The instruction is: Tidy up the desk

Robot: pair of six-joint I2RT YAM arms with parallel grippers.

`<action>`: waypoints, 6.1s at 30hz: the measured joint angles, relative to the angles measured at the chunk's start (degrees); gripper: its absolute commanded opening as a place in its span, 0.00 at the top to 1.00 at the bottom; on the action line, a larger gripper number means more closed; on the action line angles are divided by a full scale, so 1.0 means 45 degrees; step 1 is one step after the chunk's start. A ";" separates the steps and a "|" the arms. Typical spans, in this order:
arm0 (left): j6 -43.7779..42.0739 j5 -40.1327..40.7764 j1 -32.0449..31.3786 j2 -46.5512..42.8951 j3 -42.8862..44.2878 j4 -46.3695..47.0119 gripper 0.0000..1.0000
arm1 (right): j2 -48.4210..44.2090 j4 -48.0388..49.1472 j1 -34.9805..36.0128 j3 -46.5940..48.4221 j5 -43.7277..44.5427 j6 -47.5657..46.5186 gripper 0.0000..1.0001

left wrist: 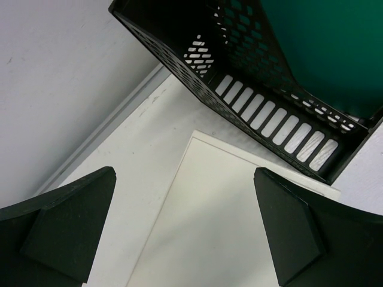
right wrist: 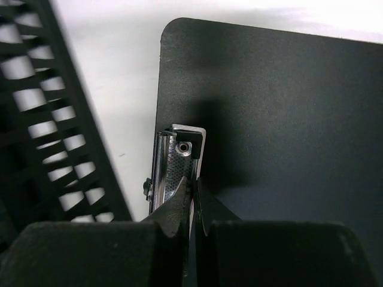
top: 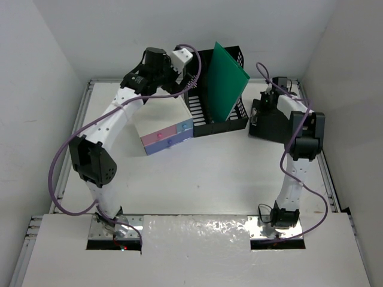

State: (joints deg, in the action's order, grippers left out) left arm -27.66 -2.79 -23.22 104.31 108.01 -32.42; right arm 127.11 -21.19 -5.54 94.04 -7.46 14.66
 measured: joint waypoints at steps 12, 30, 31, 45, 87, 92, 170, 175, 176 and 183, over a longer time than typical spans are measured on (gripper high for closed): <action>-0.0248 -0.0199 -0.0359 -0.0772 -0.0738 0.0024 0.00 | -0.0865 -0.0393 0.0126 -0.1180 0.0073 -0.1627 1.00; -0.0282 -0.0481 -0.0393 -0.0772 -0.0865 0.0029 0.00 | -0.1583 -0.0151 0.0816 -0.2948 0.1535 -0.2948 0.99; -0.0282 -0.0500 -0.0393 -0.0772 -0.0865 0.0024 0.00 | -0.1598 -0.0068 0.0845 -0.2997 0.1559 -0.2953 1.00; -0.2103 -0.1554 -0.1073 -0.1302 -0.1117 -0.0811 0.01 | -0.3152 -0.1030 -0.0379 -0.3973 -0.1938 -0.2142 1.00; -1.4775 0.1506 -0.7597 0.2142 -0.6062 0.9734 0.07 | -1.0380 -0.3973 -0.0491 -0.5814 -0.4653 -0.1685 1.00; -1.4576 0.1083 -0.7247 0.2302 -0.5372 0.9806 0.07 | -1.0958 -0.4274 -0.0461 -0.5892 -0.4726 -0.1865 1.00; -0.6470 -0.6766 -0.2895 -0.2545 -0.1525 -0.3279 1.00 | -1.3289 -0.7087 0.3774 -0.1666 -0.6411 -0.8476 0.32; -0.6839 -0.6212 -0.2895 -0.2545 -0.1574 -0.3288 1.00 | -1.3304 -0.8160 0.3774 0.0568 -0.4872 -0.9233 0.30; -0.6897 -0.6193 -0.2900 -0.2545 -0.1603 -0.3279 1.00 | -1.3352 -0.8242 0.3774 0.0986 -0.4779 -0.9360 0.30; -0.6402 -0.6547 -0.2900 -0.2506 -0.1569 -0.3317 1.00 | -1.3809 -0.8306 0.3779 -0.0476 -0.5523 -0.9782 0.30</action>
State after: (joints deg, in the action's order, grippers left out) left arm -56.47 -32.25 -36.27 93.03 100.95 -47.35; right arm 64.97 -58.57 11.46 91.90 -32.32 -29.36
